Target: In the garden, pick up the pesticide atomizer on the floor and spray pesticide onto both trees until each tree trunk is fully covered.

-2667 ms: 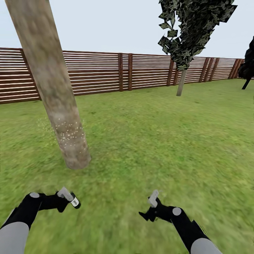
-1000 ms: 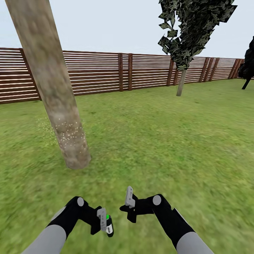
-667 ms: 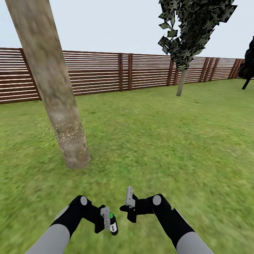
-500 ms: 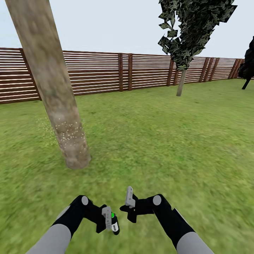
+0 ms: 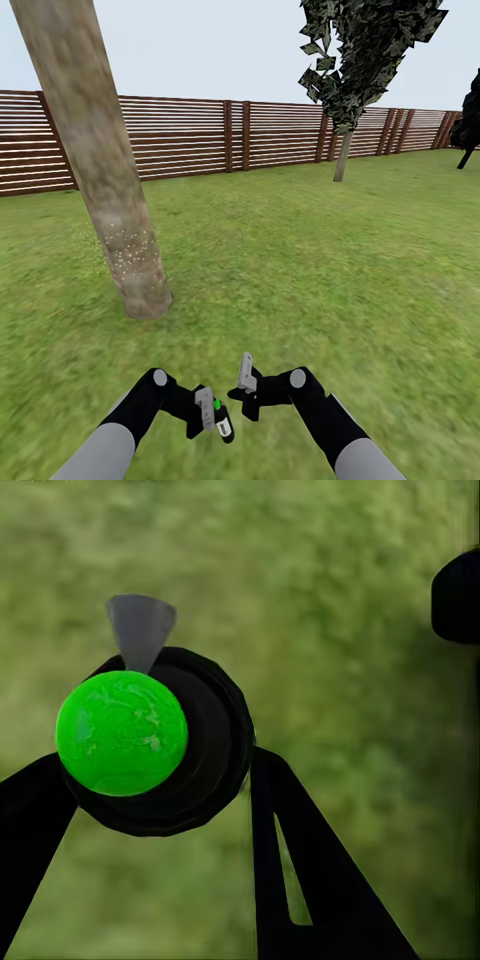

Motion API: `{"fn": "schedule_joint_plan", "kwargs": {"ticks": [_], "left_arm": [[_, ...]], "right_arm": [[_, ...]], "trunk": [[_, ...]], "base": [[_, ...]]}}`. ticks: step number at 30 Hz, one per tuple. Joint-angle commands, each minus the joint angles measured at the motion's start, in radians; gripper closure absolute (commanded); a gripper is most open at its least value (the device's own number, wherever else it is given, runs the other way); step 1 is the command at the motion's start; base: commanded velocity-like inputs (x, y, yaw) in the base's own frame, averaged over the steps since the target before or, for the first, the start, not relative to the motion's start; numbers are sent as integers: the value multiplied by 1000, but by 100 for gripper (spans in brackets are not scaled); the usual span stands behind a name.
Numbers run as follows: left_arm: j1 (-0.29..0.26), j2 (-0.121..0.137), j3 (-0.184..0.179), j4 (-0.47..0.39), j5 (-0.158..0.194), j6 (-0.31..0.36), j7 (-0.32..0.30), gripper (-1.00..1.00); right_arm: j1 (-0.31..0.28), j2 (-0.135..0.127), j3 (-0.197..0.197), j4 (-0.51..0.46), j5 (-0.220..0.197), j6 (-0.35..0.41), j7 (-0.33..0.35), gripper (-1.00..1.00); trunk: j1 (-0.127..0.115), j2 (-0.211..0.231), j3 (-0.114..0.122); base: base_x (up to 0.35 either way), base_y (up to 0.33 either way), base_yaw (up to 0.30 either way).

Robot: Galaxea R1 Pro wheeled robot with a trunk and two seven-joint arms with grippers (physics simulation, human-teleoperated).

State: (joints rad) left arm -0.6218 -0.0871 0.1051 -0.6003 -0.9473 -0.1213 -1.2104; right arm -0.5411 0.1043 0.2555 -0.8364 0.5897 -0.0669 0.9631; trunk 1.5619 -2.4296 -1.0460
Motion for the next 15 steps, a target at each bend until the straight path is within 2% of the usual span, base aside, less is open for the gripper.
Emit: {"fn": "schedule_joint_plan", "kwargs": {"ticks": [1,8,15], "left_arm": [[-1,-2,8,-2,-10,-10,-7,100],[-1,-3,8,-3,15,-11,-10,100],[-1,-7,11,-26,18,-6,-6,100]], "right_arm": [[0,0,-1,-1,10,-7,2,100],[0,0,-1,-1,10,-7,1,100],[0,0,-1,-1,9,-7,1,100]], "trunk": [[0,0,-1],[0,0,-1],[0,0,-1]], "base": [[0,0,0],[0,0,0],[0,0,0]]}}
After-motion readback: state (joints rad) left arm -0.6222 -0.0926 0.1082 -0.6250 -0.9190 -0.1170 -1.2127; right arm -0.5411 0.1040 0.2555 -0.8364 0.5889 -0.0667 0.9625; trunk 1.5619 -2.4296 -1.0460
